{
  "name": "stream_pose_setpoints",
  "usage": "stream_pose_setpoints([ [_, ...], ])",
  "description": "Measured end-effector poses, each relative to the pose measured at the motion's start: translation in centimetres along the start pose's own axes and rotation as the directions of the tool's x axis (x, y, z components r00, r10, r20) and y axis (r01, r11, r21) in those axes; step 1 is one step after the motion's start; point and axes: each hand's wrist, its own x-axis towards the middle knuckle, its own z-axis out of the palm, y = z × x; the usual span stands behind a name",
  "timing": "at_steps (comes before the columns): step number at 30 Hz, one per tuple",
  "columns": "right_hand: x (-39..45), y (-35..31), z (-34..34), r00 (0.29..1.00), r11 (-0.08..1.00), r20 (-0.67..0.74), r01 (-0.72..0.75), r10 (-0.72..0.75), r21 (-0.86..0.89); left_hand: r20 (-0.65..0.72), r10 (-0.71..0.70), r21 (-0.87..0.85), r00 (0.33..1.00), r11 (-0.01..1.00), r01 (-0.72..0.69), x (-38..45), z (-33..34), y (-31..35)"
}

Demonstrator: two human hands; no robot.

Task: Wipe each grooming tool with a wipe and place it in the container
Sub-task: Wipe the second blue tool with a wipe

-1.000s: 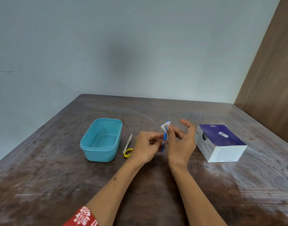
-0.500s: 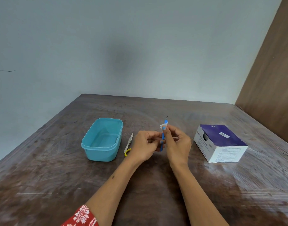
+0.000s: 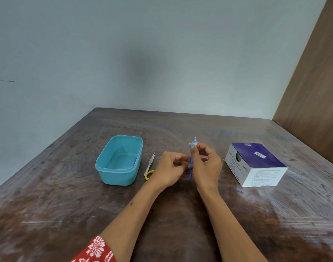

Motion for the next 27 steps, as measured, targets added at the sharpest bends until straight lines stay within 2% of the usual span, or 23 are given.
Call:
stream_pose_setpoints([
  [3,0.2,0.3,0.1,0.999,1.0,-0.038,0.006,-0.005,0.025,0.007,0.01,-0.018,1.0,1.0,-0.01,0.0,0.3,-0.1],
  [8,0.0,0.1,0.1,1.0,1.0,-0.005,0.007,-0.007,0.013,-0.066,0.047,-0.002,0.997,0.999,-0.047,0.1,0.2,-0.1],
  [11,0.1,0.0,0.1,0.998,0.999,-0.057,0.014,-0.012,0.032,0.022,-0.012,-0.069,1.0,0.998,0.013,0.0,0.2,-0.1],
  [14,0.3,0.1,-0.1,0.991,0.998,-0.133,0.024,-0.016,0.063,0.111,-0.048,-0.061,0.993,0.997,0.055,0.0,0.3,-0.1],
  [22,0.1,-0.7,-0.4,0.998,0.998,-0.065,0.014,-0.01,0.056,0.0,-0.021,-0.042,1.0,0.999,0.02,0.3,0.4,-0.6],
  [27,0.3,-0.5,-0.5,0.987,0.993,-0.156,0.043,-0.026,0.108,0.081,-0.017,-0.019,0.997,1.0,0.019,0.2,0.3,-0.4],
])
